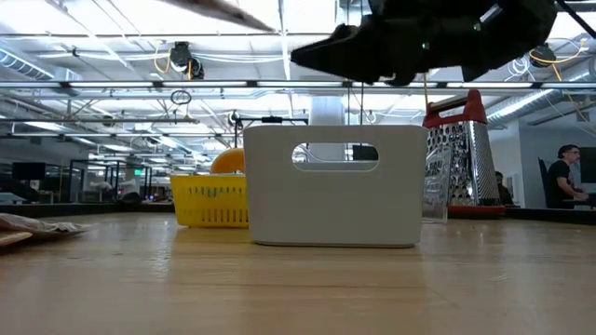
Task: Pick & Place Food Item
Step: Put the top red popcorn bag into the transparent bin
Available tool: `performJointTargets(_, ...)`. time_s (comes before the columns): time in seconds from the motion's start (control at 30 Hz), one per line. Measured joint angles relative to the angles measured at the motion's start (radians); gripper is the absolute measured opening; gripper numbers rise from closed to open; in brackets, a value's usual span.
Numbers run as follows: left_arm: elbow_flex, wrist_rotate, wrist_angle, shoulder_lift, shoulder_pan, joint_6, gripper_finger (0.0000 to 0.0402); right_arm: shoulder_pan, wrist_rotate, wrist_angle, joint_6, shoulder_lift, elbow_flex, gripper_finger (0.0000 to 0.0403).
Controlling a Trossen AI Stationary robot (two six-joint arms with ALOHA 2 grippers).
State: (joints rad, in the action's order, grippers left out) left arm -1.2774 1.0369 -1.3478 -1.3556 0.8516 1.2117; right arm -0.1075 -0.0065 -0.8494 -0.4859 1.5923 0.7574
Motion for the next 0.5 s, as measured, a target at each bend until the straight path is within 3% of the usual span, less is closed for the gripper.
performJointTargets(0.2, -0.038, 0.045, 0.060, 0.000, -0.014, -0.117, 0.0000, -0.059, 0.183, -0.061, -0.246, 0.022, 0.002, 0.0247)
performJointTargets(0.5, -0.039, 0.015, 0.272, 0.000, -0.103, -0.333, 0.0000, -0.089, 0.191, -0.173, -0.353, 0.018, 0.002, 0.0247)
